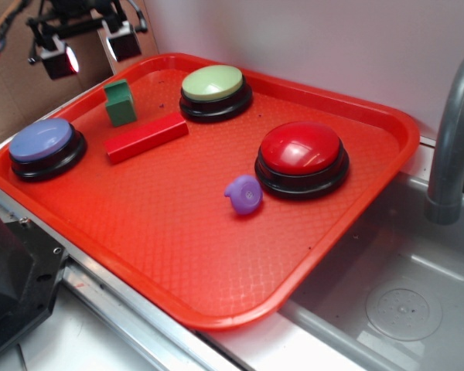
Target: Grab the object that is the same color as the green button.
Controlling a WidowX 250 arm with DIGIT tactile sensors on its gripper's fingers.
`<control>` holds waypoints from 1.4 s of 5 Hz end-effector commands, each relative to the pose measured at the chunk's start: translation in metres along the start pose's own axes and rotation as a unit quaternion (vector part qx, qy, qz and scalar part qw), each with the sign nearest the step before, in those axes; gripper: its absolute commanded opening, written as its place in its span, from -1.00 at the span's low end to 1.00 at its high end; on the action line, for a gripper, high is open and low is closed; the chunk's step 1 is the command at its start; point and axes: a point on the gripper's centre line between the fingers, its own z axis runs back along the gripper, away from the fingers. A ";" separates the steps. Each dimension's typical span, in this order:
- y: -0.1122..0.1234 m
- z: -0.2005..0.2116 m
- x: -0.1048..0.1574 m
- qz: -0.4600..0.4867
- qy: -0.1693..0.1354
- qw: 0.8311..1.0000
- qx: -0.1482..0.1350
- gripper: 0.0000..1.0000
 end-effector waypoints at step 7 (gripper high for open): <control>-0.007 -0.030 0.011 0.023 -0.027 0.996 -0.087 -1.00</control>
